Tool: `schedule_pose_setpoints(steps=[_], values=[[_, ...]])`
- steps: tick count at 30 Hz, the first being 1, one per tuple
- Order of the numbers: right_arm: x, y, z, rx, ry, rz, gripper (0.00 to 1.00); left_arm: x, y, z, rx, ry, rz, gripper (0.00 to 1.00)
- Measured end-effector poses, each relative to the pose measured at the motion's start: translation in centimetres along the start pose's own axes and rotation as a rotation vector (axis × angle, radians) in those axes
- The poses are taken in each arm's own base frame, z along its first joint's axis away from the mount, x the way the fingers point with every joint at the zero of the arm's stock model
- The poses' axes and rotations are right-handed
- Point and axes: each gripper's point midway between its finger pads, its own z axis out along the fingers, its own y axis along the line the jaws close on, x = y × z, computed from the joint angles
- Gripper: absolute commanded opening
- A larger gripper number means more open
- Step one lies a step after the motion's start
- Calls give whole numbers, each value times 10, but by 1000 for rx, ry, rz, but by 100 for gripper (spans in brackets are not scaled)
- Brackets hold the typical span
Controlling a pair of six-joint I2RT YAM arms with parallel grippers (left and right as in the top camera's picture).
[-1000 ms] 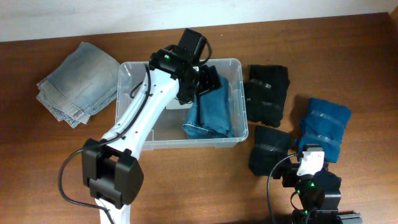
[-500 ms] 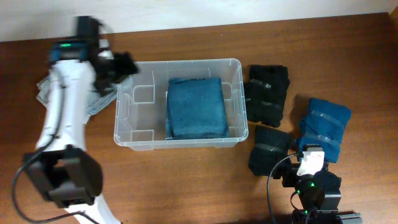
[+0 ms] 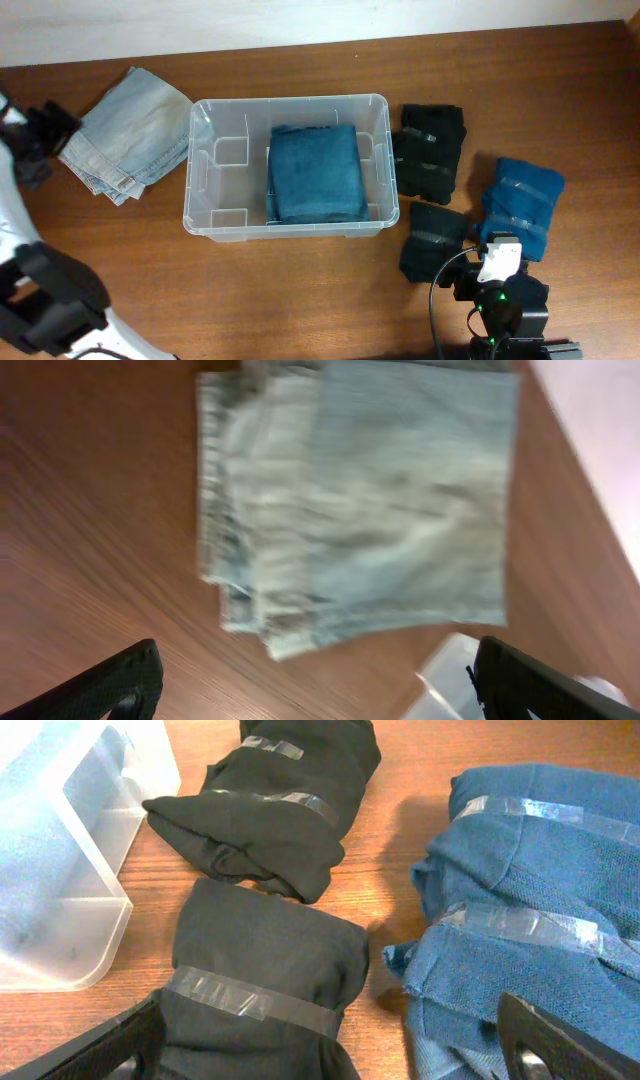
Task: Pack container
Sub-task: 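Release the jeans and move the left gripper to the light jeans, then grasp the light-blue jeans with the left gripper and lift them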
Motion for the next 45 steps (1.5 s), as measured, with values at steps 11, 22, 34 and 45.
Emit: schedule_pose_setpoints(steps=[11, 22, 34, 45], values=[[0, 0, 0, 0, 0, 0, 99, 26, 75, 116, 158, 291, -29, 99], [0, 0, 0, 0, 0, 0, 98, 19, 34, 136, 345, 251, 120, 99], [0, 0, 0, 0, 0, 0, 98, 45, -1, 166, 377, 317, 185, 4], [0, 0, 0, 0, 0, 0, 98, 53, 5, 158, 386, 366, 157, 0]])
